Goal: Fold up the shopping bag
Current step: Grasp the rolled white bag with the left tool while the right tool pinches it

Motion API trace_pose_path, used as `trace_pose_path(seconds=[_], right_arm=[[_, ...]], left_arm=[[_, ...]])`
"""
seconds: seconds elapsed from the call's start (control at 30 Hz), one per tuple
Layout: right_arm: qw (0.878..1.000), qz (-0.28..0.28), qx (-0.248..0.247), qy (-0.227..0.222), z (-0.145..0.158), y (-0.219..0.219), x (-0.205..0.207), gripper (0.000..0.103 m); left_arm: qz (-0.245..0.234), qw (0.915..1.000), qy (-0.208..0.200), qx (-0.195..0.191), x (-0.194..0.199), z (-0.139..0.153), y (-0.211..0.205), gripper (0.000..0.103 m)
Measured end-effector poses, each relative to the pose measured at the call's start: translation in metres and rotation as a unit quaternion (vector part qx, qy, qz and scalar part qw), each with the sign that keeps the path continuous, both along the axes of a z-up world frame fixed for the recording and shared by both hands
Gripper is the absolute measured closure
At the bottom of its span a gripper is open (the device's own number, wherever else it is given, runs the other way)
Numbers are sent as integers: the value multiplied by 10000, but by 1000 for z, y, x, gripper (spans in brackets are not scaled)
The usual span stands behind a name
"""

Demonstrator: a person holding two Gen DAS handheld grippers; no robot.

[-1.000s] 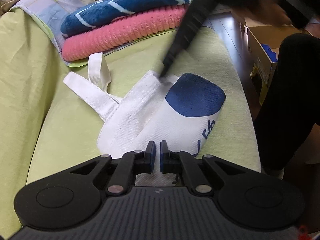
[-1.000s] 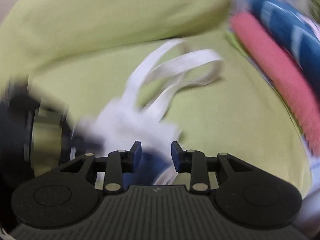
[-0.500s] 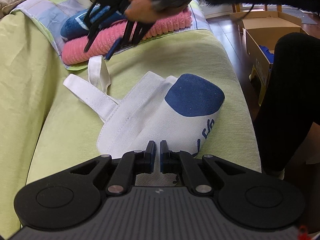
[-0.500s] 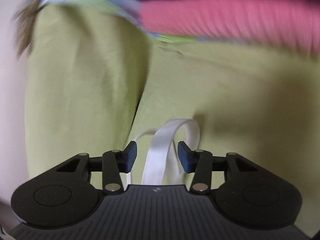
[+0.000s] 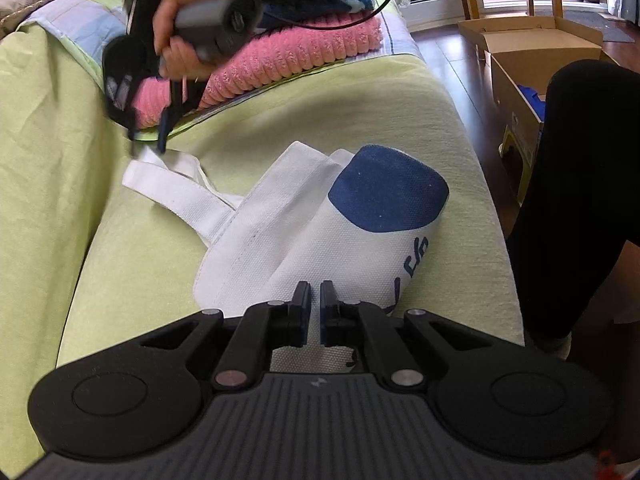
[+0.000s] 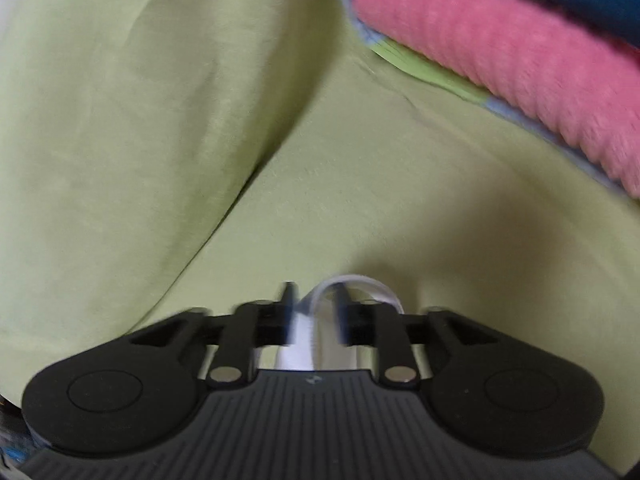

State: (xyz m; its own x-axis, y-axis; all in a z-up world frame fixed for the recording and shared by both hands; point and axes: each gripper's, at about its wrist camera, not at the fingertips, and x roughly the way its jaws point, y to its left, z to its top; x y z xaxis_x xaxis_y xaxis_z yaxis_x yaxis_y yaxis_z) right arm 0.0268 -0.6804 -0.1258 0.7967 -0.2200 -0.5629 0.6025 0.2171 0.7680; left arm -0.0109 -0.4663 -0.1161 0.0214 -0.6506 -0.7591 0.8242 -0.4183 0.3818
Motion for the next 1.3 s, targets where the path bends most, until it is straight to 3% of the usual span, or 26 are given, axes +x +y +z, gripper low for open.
trace_pose_path(seconds=[0.03,0.13,0.2,0.3,0.43,0.57,0.63,0.87,1.1,1.17,1.23,1.3], right_arm=[[9994,-61,72,-340,6,3,-11,36],[9949,-108,-46,-998,27,25,-48,35],[9948,-60,-515,-874,39,54,-73,36],[9876,102,-1548,-223,46,114,-104,47],[9545,446,-2791,952,29,212,-126,66],[9262,804,-3398,1424,9,287,-129,83],[9132,928,-3616,1633,5,307,-125,83],[8392,1544,-4630,2399,-12,343,-90,84],[7923,1919,-5074,2792,-38,355,-78,84],[7728,2068,-5213,2971,-42,358,-72,83],[7620,2142,-5287,3065,-44,360,-68,82],[7619,2137,-5288,3068,-44,361,-69,82]], left_arm=[[20,10000,30,-6,1,0,0,103],[83,9999,120,-9,3,0,0,103],[113,9998,141,-8,3,0,-1,103],[146,9999,85,10,0,0,-1,103],[235,9997,109,46,0,2,-2,103],[316,9994,92,88,-1,2,-4,103],[343,9993,66,110,-2,3,-5,103],[388,9991,14,163,-4,4,-6,103],[342,9993,43,171,-1,4,-6,103],[280,9995,25,154,0,4,-7,103],[74,9998,-202,39,-2,4,-1,100],[-262,9969,-721,-176,-6,3,14,96]])
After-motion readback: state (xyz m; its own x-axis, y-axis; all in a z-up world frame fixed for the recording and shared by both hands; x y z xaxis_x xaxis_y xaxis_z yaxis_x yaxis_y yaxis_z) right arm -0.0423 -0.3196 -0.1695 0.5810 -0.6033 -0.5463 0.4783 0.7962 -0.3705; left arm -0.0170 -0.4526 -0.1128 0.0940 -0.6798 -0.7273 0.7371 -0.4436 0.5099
